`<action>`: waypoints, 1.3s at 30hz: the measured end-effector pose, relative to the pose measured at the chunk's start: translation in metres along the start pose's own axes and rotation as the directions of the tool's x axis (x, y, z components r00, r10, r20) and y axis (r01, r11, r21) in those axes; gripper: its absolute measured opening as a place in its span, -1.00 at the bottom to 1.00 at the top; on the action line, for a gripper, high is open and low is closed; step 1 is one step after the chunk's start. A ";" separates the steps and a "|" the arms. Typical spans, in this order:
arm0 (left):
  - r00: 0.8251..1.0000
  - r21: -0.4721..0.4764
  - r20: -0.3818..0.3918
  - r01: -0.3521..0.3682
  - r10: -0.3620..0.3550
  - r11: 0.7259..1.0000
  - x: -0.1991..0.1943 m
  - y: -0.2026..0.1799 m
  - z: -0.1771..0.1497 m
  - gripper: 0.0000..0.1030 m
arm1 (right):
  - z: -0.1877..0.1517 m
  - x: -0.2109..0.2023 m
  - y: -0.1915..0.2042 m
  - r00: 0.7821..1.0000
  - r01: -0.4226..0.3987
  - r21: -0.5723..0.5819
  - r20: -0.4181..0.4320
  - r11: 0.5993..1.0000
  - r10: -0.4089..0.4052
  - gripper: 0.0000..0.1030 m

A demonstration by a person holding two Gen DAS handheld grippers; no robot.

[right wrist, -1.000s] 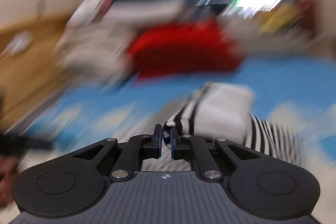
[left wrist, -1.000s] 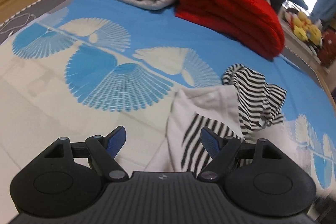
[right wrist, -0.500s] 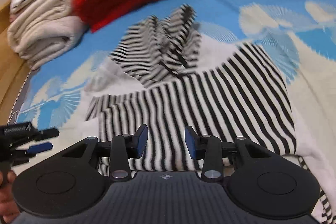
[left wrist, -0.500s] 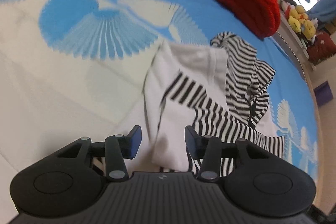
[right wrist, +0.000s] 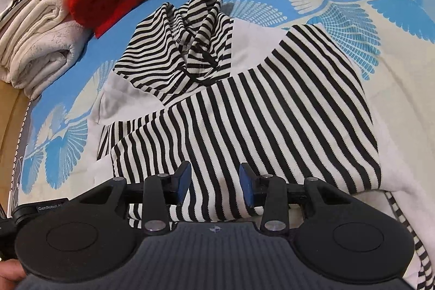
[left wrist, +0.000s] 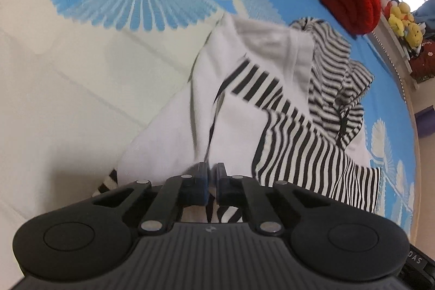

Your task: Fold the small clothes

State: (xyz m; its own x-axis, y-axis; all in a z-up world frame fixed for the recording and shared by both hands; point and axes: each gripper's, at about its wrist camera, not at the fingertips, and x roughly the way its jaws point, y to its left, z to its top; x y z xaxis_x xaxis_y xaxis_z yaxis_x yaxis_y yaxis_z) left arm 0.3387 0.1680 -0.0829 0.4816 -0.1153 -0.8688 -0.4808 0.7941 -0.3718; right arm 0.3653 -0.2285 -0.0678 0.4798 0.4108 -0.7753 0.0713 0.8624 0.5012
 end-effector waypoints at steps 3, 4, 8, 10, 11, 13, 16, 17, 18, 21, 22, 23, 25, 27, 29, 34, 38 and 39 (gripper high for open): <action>0.990 -0.008 0.128 -0.063 0.064 0.998 -0.029 -0.010 -0.007 -0.92 | -0.002 0.003 -0.001 1.000 0.018 0.001 -0.009 1.000 -0.018 -0.21; 0.977 -0.019 0.180 -0.108 0.110 0.994 -0.042 -0.014 -0.013 -0.92 | -0.003 0.004 -0.001 1.000 0.023 0.001 -0.013 1.000 -0.023 -0.21; 0.959 -0.042 0.197 -0.198 0.203 0.979 -0.047 -0.023 -0.024 -0.89 | -0.008 0.013 -0.002 0.998 0.052 0.001 -0.028 0.999 -0.052 -0.21; 0.943 -0.075 0.194 -0.262 0.271 0.962 -0.044 -0.020 -0.022 -0.89 | -0.011 0.020 -0.004 0.996 0.078 0.003 -0.036 0.997 -0.078 -0.21; 0.921 -0.073 0.240 -0.298 0.307 0.952 -0.049 -0.023 -0.021 -0.86 | -0.012 0.023 -0.006 0.995 0.091 0.009 -0.042 0.996 -0.090 -0.21; 0.893 -0.031 0.339 -0.306 0.298 0.952 -0.062 -0.033 -0.018 -0.74 | -0.015 0.030 -0.014 0.991 0.119 0.047 -0.063 0.992 -0.116 -0.21; 0.910 0.051 0.378 -0.205 0.171 0.977 -0.070 -0.045 -0.015 -0.43 | -0.016 0.034 -0.021 0.989 0.140 0.081 -0.068 0.987 -0.134 -0.21; 0.929 0.083 0.348 -0.167 0.128 0.982 -0.066 -0.047 -0.014 -0.32 | -0.015 0.033 -0.021 0.988 0.144 0.077 -0.064 0.986 -0.140 -0.21; 0.951 0.109 0.295 -0.132 0.095 0.985 -0.058 -0.047 -0.013 -0.28 | -0.015 0.032 -0.020 0.987 0.153 0.073 -0.057 0.986 -0.149 -0.21; 0.990 0.095 0.126 -0.080 0.068 0.992 -0.028 -0.037 -0.012 -0.28 | -0.013 0.025 -0.013 0.986 0.165 0.049 -0.018 0.985 -0.164 -0.21; 0.996 0.065 0.070 -0.067 0.063 0.996 -0.018 -0.031 -0.012 -0.28 | -0.012 0.023 -0.011 0.986 0.167 0.037 -0.006 0.985 -0.167 -0.21; 0.998 0.034 0.031 -0.060 0.059 0.998 -0.011 -0.025 -0.014 -0.28 | -0.011 0.023 -0.009 0.985 0.171 0.028 0.003 0.985 -0.171 -0.20; 0.997 -0.019 -0.023 -0.072 0.071 0.997 -0.001 -0.011 -0.016 -0.28 | -0.010 0.026 -0.011 0.982 0.187 0.018 -0.002 0.982 -0.187 -0.17; 0.996 -0.016 -0.012 -0.090 0.090 0.996 0.000 -0.010 -0.014 -0.28 | -0.010 0.033 -0.018 0.979 0.201 0.046 -0.037 0.978 -0.200 -0.17; 0.996 -0.007 0.023 -0.085 0.085 0.996 -0.009 -0.013 -0.012 -0.28 | -0.011 0.032 -0.021 0.979 0.202 0.063 -0.035 0.977 -0.200 -0.17; 0.996 0.040 0.074 -0.062 0.058 0.997 -0.022 -0.027 -0.010 -0.15 | -0.008 0.022 -0.011 0.980 0.198 0.013 0.018 0.980 -0.198 -0.16; 0.996 0.059 0.062 -0.066 0.062 0.996 -0.020 -0.031 -0.012 -0.15 | -0.009 0.031 -0.025 0.977 0.212 0.069 -0.044 0.975 -0.209 -0.15; 0.996 0.060 0.060 -0.065 0.061 0.996 -0.019 -0.031 -0.012 -0.15 | -0.009 0.029 -0.027 0.978 0.207 0.076 -0.040 0.975 -0.204 -0.15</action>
State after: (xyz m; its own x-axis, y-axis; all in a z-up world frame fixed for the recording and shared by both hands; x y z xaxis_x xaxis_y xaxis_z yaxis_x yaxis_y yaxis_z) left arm 0.3352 0.1384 -0.0586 0.4945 -0.0300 -0.8687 -0.4664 0.8342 -0.2943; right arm 0.3698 -0.2367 -0.1074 0.4194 0.2376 -0.8761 0.2349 0.9039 0.3576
